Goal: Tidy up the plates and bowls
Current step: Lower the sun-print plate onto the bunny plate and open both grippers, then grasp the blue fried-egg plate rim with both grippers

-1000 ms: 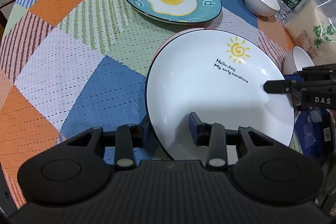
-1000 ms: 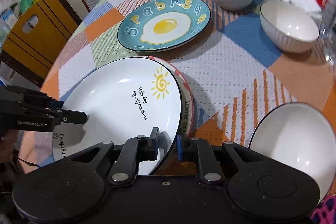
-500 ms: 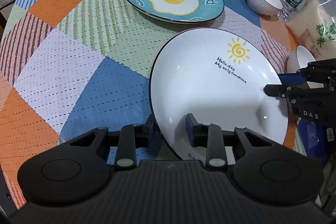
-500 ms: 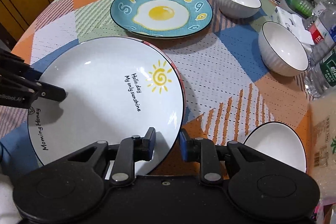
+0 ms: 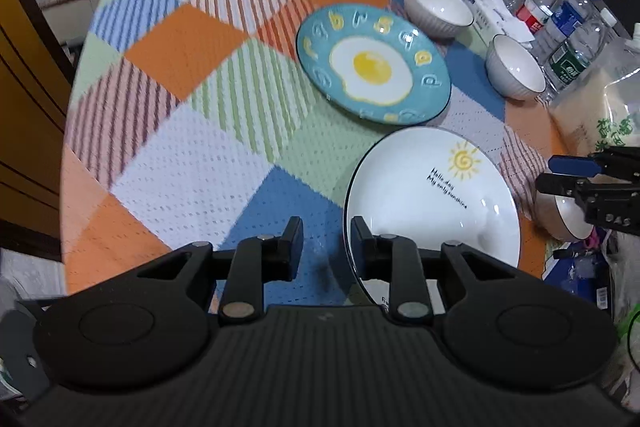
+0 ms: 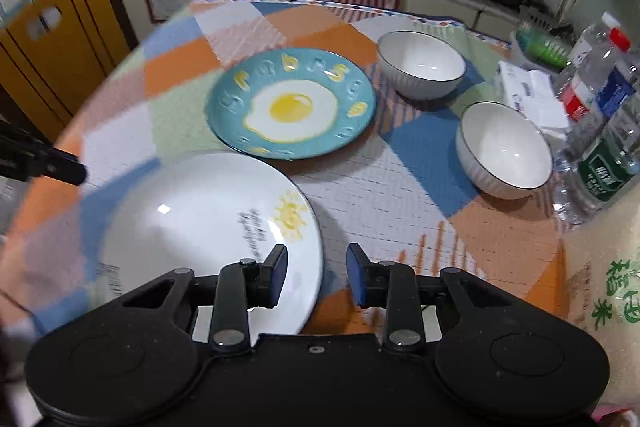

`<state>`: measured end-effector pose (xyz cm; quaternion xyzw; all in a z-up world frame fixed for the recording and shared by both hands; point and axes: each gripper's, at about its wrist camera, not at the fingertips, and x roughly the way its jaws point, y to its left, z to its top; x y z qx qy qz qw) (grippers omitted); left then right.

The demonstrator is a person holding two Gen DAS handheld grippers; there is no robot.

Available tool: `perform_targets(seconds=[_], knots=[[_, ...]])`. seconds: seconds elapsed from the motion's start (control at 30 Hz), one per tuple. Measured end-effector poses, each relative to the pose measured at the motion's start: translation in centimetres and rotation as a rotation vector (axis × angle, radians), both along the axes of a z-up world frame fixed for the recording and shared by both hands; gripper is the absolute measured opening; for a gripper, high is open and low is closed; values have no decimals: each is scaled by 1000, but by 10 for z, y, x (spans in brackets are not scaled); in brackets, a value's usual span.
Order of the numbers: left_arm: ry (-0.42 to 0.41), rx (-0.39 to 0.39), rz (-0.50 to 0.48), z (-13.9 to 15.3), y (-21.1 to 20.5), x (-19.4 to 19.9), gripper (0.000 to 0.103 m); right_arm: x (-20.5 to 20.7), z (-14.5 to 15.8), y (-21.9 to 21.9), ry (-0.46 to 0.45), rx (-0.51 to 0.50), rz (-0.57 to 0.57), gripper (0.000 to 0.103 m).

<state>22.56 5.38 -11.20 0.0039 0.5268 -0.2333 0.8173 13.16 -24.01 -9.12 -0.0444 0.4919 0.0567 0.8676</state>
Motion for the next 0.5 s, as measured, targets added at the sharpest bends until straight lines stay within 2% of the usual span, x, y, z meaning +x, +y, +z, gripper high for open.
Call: perform_targets(seconds=[0.1,0.13,0.2,0.27,0.33,0.37,0.5], knots=[[-3,8,-12,16,-2,2,37,2,16,5,22,27,50,41],[-2,8,-14,20,-3,3,41,1,23,8,16,21,69,42],[-24,23,-18,29,-4,4,43,0,33,13,1,19,101,47],[-45,38,-23,37,-6,7,50,-1,45,16,-21,18,136,48],[-54,34,-20,43,-8,12,56,0,53,19,-43,6,161,57],[-63,37,-12,46,-8,15,62,1,58,19,-57,-3,169,66],[-118,53,46,53,-9,28,77,6,69,18,-130,-37,197,71]])
